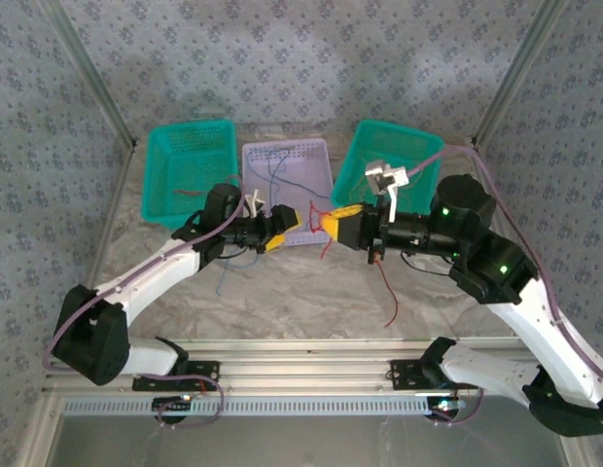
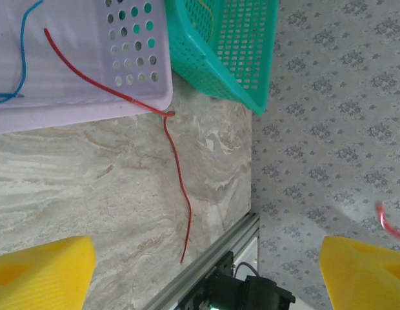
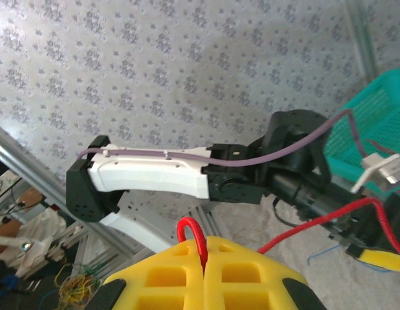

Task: Untangle the cables

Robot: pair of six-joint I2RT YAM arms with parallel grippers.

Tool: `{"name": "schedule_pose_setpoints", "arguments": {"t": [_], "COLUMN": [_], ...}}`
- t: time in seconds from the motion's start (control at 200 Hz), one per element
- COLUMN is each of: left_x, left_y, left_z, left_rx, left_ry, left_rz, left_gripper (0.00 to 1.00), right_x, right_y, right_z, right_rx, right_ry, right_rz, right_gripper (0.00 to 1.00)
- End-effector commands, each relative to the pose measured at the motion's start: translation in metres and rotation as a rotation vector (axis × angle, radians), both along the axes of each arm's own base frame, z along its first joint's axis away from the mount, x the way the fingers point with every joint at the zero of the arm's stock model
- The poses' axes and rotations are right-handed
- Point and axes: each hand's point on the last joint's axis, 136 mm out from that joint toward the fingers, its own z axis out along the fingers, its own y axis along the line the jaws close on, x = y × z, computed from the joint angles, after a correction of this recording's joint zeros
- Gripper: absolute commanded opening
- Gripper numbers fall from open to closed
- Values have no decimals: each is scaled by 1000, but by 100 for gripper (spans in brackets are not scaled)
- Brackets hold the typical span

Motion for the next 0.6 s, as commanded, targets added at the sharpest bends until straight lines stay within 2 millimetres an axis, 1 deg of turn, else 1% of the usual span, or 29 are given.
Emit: {"name": "schedule_pose_setpoints", "arguments": {"t": [0.0,0.065,0.13,0.175,0.225,0.28,0.34,0.38,0.385,0.4,0.405,0.44,0.445,0.48,0.525,0.545,0.55,0.555,0.575,0.58,0.595], "left_x": [-3,-8,-13,-16,-20,-25,-33,-38,-39,-41,-42,-47,-48,-53,-59,-61,-62,-62,-65,-65,-67], "left_y": [4,9,13,18,25,34,43,49,50,52,53,57,57,61,66,67,68,68,70,71,73], "left_z": [15,10,8,9,8,8,10,10,8,10,8,10,8,10,7,6,6,6,6,6,6], "left_rx": [31,55,63,77,108,136,149,151,154,151,154,149,151,145,146,146,145,145,144,144,144], "left_ry": [-72,-80,-103,-126,-154,-187,-227,-247,-245,-257,-254,-273,-270,-282,-285,-288,-289,-290,-294,-295,-297], "left_rz": [-12,-14,-16,-11,-5,9,23,34,35,40,40,46,45,49,55,57,57,58,61,63,68], "left_gripper": [91,91,90,90,88,86,86,85,85,85,85,85,85,85,85,85,85,85,85,85,85], "right_x": [16,27,47,60,79,95,117,129,131,135,137,148,149,159,173,178,177,180,185,185,190], "right_y": [-4,2,7,13,18,30,47,62,63,69,71,86,88,104,123,131,132,136,144,145,152], "right_z": [-5,-6,-7,-2,4,11,12,12,11,12,11,7,6,2,-5,-8,-6,-11,-13,-11,-16], "right_rx": [-11,-13,-18,-7,15,37,41,43,43,44,43,40,40,37,30,25,26,21,20,22,17], "right_ry": [-8,-6,9,7,19,30,56,76,80,88,95,126,129,150,179,190,188,199,204,201,213], "right_rz": [-59,-48,-72,-60,-69,-36,-16,18,22,38,43,82,89,129,164,180,185,190,207,213,225], "right_gripper": [0,0,0,0,0,0,0,0,0,0,0,0,0,0,0,0,0,0,0,0,0]}}
